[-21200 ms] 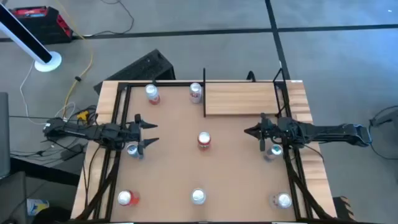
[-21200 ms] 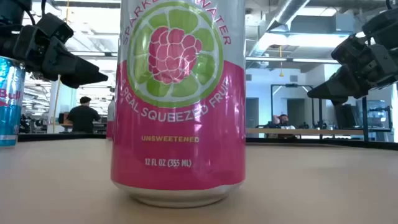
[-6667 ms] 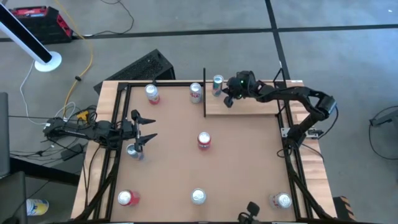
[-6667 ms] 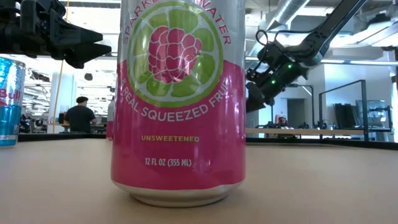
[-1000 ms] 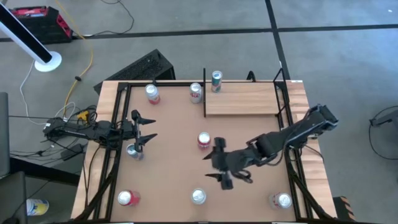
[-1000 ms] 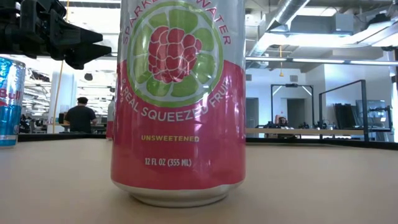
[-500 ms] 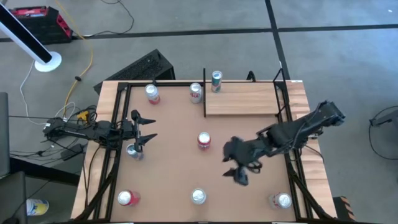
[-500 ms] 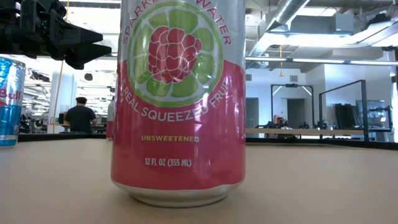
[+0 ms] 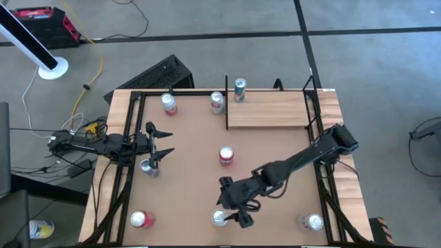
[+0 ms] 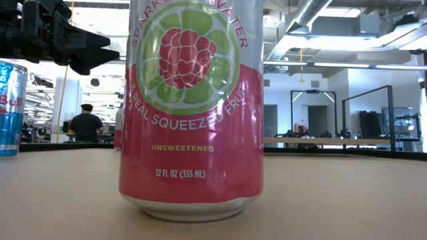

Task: Place canned beverage on shelf
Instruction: Put the bottom pink-white soda can on the shelf

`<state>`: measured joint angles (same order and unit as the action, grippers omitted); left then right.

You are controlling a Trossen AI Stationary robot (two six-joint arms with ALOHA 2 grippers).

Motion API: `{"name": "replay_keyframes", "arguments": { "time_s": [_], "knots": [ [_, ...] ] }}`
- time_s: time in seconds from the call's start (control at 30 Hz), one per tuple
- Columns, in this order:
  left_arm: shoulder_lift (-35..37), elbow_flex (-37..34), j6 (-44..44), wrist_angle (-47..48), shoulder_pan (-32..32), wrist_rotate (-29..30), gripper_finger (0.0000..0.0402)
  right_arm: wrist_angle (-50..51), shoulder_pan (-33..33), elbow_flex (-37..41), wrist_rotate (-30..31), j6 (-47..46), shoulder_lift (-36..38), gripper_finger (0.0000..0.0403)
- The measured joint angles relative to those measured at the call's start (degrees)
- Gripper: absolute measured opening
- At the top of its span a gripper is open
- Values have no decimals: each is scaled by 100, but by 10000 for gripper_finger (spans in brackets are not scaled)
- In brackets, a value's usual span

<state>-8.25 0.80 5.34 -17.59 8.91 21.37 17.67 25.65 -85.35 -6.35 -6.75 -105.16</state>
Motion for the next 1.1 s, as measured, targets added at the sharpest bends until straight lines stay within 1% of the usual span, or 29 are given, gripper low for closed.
{"name": "replay_keyframes", "arguments": {
  "time_s": [0.13, 0.27, 0.4, 0.47, 0.6, 0.73, 0.87, 1.1],
  "knots": [
    [0, -2, 35, -1, 0, 0, 284, -55, 20, -4, 3, 554, -52, 313],
    [0, 0, -116, 33, 1, -2, 284, 33, 11, 1, -84, 589, -179, 313],
    [0, 0, -329, 289, 0, -63, 284, -255, 9, -6, -201, 631, -360, 313],
    [0, 0, -382, 391, 1, -77, 284, -592, 9, -10, -194, 748, -456, 313],
    [0, 0, -433, 423, -1, -85, 284, -662, 62, -6, -79, 784, -487, 313],
    [0, 0, -396, 474, -1, -108, 284, -420, 122, -8, 226, 610, -484, 313],
    [0, 0, -302, 462, 1, -114, 284, -444, 191, -6, 493, 680, -481, 313],
    [0, 0, -258, 438, 1, -112, 284, -241, 216, -6, 505, 678, -481, 313]
  ]
}}
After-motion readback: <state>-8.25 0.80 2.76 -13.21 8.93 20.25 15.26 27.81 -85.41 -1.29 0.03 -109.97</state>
